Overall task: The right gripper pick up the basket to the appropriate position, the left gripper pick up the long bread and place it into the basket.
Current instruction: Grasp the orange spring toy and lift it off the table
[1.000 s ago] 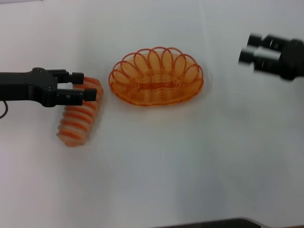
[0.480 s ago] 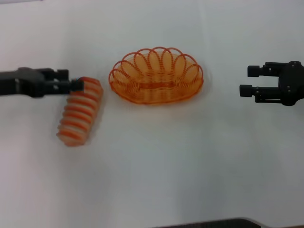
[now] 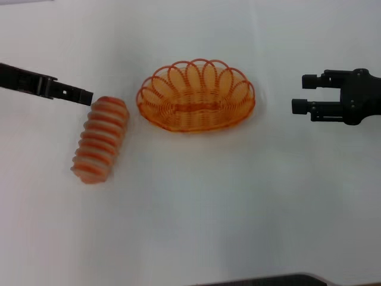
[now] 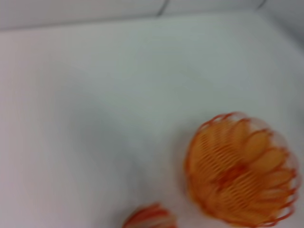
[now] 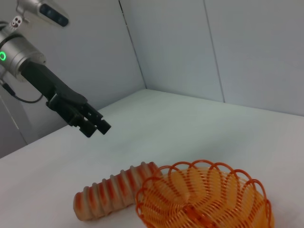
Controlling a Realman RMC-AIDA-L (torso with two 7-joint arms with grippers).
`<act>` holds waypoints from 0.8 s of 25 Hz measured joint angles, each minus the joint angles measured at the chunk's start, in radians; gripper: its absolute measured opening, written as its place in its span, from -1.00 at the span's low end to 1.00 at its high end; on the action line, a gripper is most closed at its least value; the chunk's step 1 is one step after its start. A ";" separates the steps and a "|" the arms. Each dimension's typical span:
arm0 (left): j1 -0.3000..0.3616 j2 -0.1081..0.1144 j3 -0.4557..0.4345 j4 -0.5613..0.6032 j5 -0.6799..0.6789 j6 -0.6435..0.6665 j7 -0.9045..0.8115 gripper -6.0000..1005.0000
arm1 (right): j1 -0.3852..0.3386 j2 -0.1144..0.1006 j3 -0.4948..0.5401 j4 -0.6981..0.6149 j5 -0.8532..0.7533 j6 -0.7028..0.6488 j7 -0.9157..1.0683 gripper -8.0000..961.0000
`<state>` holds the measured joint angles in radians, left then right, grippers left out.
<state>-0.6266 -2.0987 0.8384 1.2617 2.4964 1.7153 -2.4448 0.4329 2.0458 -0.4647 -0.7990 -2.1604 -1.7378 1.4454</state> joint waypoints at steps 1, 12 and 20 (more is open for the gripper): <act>-0.005 -0.010 0.028 0.031 0.044 -0.010 -0.046 0.58 | 0.000 0.000 0.002 0.000 0.000 0.001 -0.004 0.56; -0.042 -0.064 0.315 -0.010 0.237 -0.156 -0.318 0.57 | 0.001 0.013 0.009 0.005 0.001 0.054 -0.020 0.56; -0.065 -0.065 0.416 -0.101 0.248 -0.243 -0.354 0.56 | 0.003 0.023 0.009 0.006 0.002 0.059 -0.020 0.56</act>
<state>-0.6915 -2.1640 1.2542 1.1610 2.7448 1.4719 -2.7985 0.4361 2.0688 -0.4555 -0.7929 -2.1589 -1.6787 1.4255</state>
